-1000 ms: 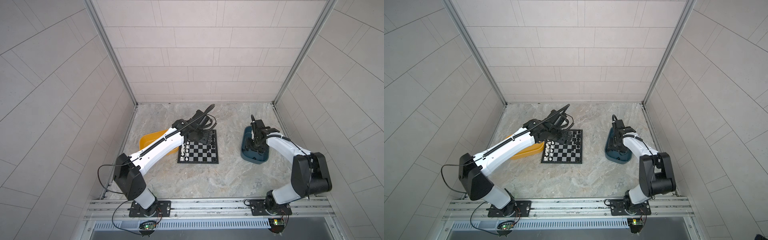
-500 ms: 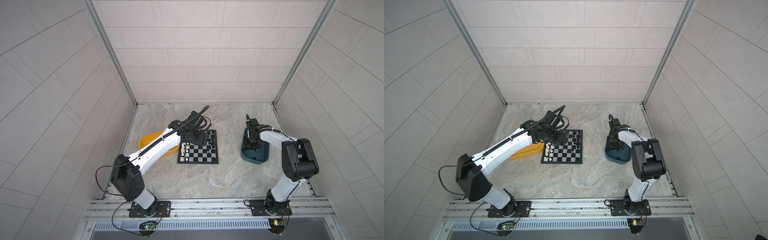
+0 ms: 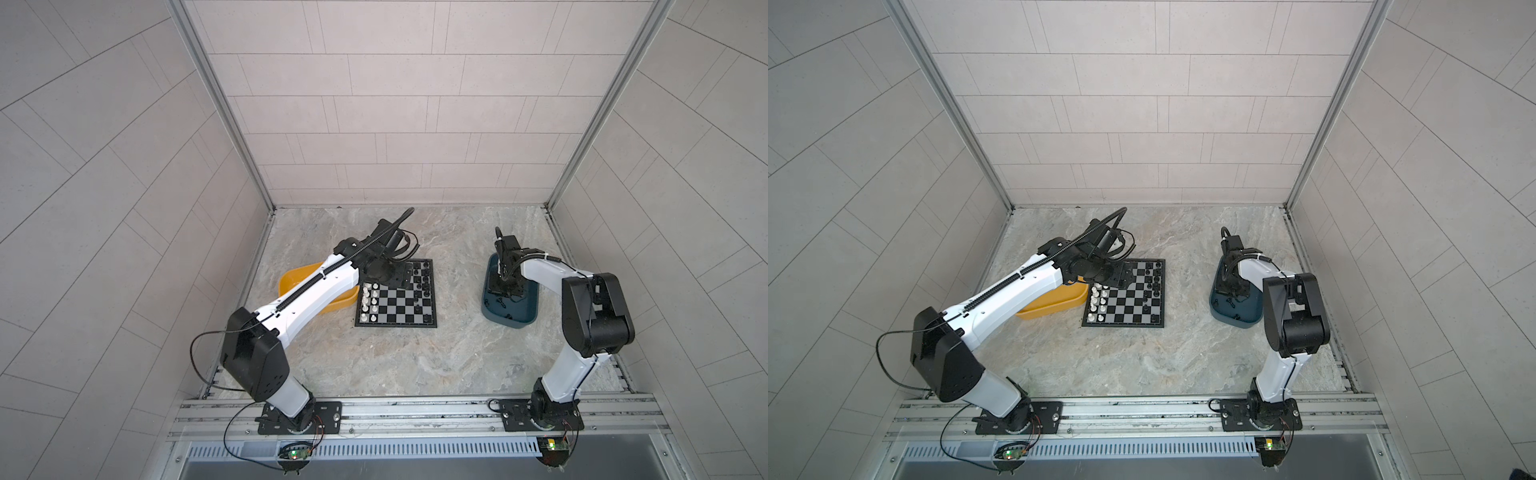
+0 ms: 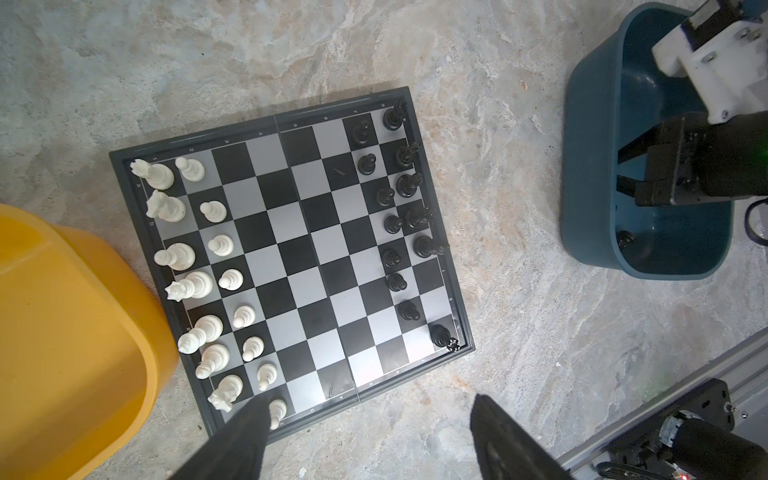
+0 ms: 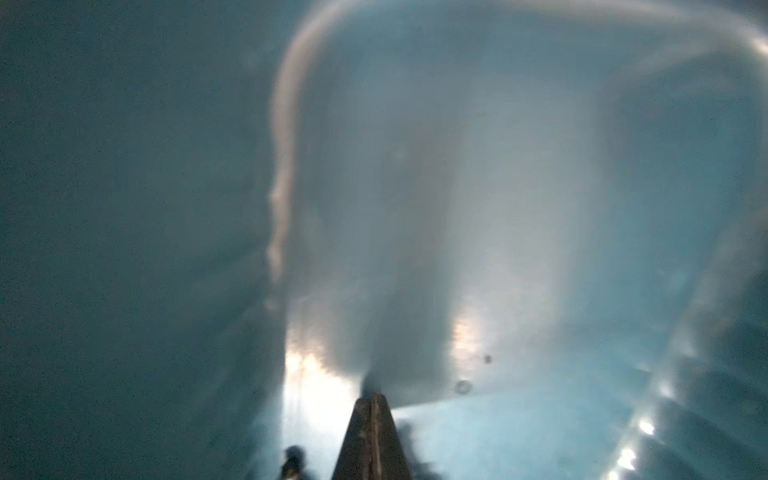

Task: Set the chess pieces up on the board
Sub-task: 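Grasp a black piece in the teal tray with the right gripper while the left rises, then lift the black piece with the right gripper toward the raised left gripper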

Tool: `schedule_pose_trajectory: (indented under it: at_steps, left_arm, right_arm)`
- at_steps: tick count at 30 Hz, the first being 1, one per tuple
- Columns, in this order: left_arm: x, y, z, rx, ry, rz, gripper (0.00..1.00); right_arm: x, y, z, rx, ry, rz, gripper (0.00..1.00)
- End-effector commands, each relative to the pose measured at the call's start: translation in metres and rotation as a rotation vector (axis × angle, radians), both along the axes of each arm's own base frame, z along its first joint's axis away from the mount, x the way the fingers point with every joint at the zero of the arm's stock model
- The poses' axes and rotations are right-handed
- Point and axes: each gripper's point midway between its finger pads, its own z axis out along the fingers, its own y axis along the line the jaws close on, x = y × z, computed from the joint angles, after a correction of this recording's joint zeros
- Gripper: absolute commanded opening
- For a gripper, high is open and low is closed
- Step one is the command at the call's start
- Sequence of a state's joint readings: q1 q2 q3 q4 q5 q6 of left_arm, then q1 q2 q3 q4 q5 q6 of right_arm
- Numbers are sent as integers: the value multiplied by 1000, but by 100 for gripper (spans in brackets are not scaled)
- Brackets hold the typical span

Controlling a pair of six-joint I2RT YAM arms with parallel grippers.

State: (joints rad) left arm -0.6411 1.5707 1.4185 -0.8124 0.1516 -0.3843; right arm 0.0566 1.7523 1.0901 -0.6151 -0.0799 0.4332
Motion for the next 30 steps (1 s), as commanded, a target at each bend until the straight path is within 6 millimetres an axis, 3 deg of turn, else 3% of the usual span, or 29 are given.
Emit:
schedule_pose_trajectory:
  at_steps: [1, 4, 7, 15, 19, 25, 30]
  left_arm:
    - [0, 3, 1, -2, -4, -3, 82]
    - [-1, 1, -1, -13, 3, -7, 82]
    - [0, 0, -1, -19, 5, -10, 82]
    - [-2, -1, 0, -29, 9, -17, 82]
    - [-2, -2, 2, -36, 8, -21, 82]
    - [-1, -4, 7, -49, 6, -23, 84]
    - [0, -4, 11, -58, 3, -23, 84]
  right_arm:
    - [0, -9, 25, -27, -56, -34, 24]
    - [-8, -13, 34, -38, -64, -39, 44]
    - [-16, -11, 31, -26, -35, -27, 56]
    - [-35, 0, 8, 33, 50, 21, 63]
    - [-42, -2, 0, 18, 77, 20, 62]
    - [-41, -7, -10, -7, 94, 10, 45]
    - [-33, -12, -9, -31, 79, -16, 38]
